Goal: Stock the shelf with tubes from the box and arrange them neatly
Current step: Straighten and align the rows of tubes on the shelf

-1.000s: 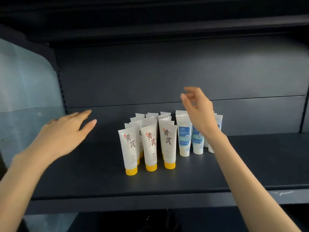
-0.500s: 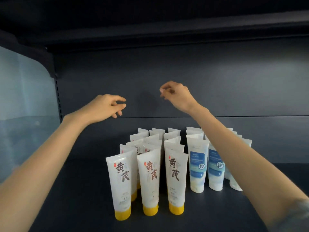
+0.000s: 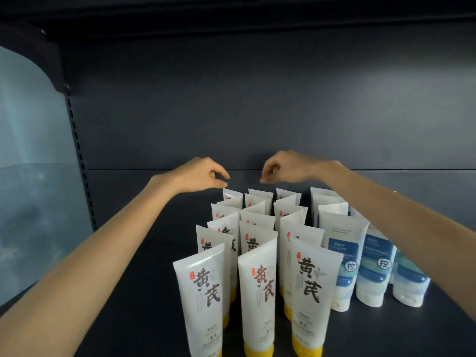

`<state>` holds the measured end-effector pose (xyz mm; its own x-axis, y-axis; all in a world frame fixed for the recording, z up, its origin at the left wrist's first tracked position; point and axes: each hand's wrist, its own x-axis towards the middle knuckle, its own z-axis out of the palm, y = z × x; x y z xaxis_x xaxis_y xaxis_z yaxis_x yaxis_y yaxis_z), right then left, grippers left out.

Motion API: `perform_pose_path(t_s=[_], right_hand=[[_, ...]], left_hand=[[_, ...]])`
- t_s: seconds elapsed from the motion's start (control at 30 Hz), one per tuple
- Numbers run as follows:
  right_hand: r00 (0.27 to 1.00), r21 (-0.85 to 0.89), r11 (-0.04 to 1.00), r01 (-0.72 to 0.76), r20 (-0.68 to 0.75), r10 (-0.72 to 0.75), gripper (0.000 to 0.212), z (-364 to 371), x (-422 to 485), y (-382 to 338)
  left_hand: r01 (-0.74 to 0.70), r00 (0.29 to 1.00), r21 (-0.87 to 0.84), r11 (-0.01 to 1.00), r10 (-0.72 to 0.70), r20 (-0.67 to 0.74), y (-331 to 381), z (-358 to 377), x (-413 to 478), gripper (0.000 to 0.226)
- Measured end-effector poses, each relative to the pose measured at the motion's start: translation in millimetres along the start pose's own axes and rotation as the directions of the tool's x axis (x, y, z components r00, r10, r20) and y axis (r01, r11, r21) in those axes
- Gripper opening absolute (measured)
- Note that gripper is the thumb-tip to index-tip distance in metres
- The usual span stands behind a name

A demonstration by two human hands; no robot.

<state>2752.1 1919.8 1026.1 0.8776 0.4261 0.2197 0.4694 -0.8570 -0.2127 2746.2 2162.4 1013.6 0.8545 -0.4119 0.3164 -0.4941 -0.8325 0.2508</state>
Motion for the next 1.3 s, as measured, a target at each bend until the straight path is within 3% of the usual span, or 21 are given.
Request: perform_pose_path(t_s=[0.3, 0.9, 1.3], right_hand=[[0.991, -0.1, 0.994, -0.051, 0.117, 0.062, 0.008, 22.9, 7.8, 12.5], [0.989, -0.033, 0.999, -0.042, 0.138, 0.046, 0.004, 22.5, 13.5, 12.9], [0.993, -0.008, 0.999, -0.05, 0.111, 0.051, 0.01, 19.2, 9.0, 12.4]], left_hand=[[-0.096, 0.992, 0.058, 0.994, 0.091, 0.084, -20.0, 27.5, 25.7, 0.025], [-0.097, 0.994, 0.162, 0.982, 0.104, -0.032, -20.6, 35.4, 25.5, 0.014], [-0.082, 0.993, 0.133, 0.988, 0.092, -0.07, -20.3, 41.1, 23.6, 0.013]])
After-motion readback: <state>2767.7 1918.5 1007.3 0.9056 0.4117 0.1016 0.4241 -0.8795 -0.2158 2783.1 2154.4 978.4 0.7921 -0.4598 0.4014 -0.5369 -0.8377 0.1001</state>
